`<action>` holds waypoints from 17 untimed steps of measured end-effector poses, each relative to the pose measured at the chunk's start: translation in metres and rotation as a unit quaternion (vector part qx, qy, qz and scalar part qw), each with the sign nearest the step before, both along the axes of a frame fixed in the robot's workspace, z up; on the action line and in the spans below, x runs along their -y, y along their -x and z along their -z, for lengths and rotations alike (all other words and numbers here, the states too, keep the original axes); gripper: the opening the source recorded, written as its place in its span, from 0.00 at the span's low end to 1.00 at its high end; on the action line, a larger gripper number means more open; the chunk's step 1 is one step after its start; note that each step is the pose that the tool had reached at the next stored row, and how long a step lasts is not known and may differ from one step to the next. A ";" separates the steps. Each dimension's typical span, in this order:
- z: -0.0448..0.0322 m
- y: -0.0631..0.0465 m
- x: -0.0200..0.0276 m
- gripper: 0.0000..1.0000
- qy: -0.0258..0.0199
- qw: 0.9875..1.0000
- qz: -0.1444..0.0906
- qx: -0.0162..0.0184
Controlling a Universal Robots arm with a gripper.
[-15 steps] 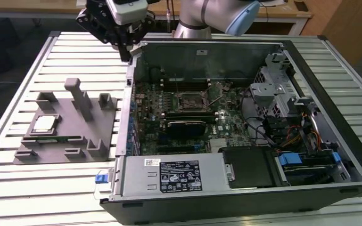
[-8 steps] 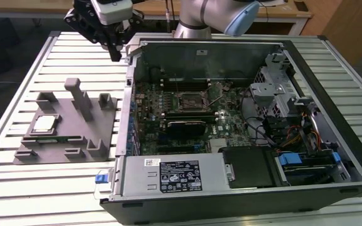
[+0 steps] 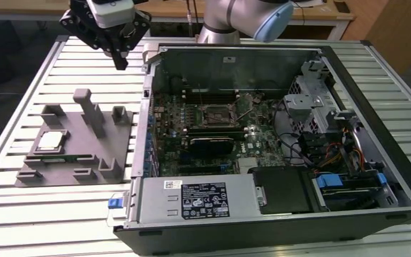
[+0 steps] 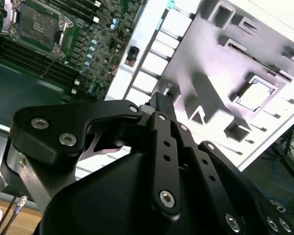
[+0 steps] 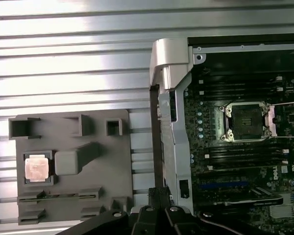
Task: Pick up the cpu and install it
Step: 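Reach for the cpu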
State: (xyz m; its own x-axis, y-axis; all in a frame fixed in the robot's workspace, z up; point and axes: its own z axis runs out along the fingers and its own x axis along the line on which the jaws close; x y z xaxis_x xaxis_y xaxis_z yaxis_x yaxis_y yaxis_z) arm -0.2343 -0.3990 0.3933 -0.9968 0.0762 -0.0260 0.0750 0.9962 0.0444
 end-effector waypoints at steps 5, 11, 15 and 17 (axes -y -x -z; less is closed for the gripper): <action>0.0001 0.012 0.0000 0.11 0.000 1.000 0.000 0.000; 0.0001 0.027 0.0000 0.11 0.000 1.000 0.000 0.000; 0.0001 0.037 0.0000 0.11 0.000 1.000 0.000 0.000; 0.0001 0.042 0.0000 0.11 0.000 1.000 0.000 0.000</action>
State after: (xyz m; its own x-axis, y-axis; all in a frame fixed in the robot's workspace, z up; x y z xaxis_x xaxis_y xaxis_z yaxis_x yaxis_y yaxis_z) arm -0.2766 -0.3989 0.3933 -0.9967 0.0762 -0.0265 0.0749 0.9962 0.0445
